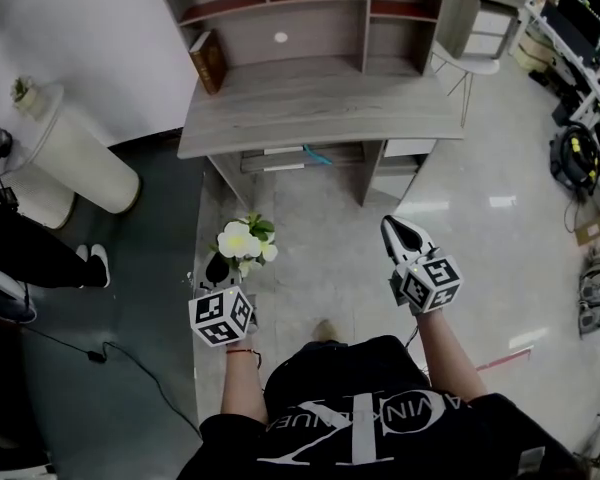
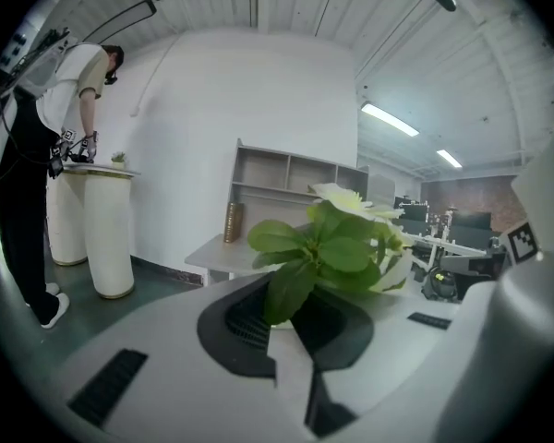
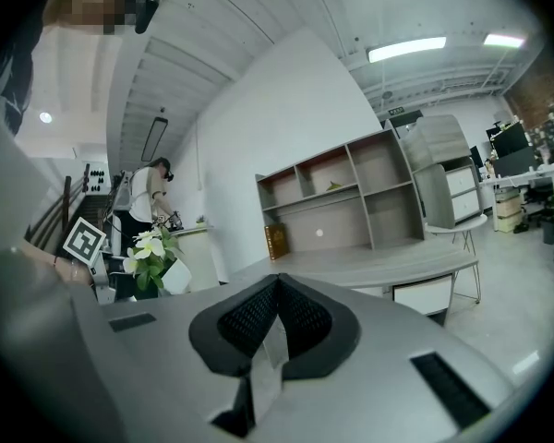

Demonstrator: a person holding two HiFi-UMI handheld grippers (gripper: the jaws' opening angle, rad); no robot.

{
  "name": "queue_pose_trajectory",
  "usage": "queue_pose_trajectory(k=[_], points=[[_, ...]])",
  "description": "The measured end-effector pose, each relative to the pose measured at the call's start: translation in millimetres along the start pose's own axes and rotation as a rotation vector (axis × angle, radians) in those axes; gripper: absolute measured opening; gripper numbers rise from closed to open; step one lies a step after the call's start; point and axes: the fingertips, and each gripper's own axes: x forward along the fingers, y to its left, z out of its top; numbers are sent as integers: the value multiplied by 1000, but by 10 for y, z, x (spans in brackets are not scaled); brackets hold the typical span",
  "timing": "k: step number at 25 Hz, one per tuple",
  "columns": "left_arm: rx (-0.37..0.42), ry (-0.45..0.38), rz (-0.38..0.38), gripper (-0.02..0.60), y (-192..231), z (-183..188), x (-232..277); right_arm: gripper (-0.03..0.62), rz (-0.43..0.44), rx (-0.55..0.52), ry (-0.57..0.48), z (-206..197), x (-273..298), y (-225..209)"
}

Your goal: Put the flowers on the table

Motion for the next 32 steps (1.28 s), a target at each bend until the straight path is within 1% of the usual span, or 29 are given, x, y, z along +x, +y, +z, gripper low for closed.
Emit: queue_pose_trajectory(k=[6, 10, 12, 17, 22, 28, 32], points=[[-24, -7, 2, 31, 195, 23, 92, 9, 8, -7, 17, 21, 209, 54], [-51, 7, 19, 31, 355, -44, 153, 9, 7, -5, 11, 137, 381, 112], [-66, 15, 29, 31, 429, -71, 187, 9, 19, 12, 14, 110, 467, 134], [-84, 15, 45, 31, 527, -66, 334, 9, 37, 2, 51, 18, 664, 55], [-75, 18, 57, 31, 707, -5, 635, 9, 44, 13, 37, 72, 1079, -91], [-70, 17, 73, 29, 960, 187, 1141, 9, 67, 18, 30, 204, 1652, -188], [-77, 31, 71, 29, 1024, 263, 1546, 9, 52, 29, 50, 206, 1927, -427]])
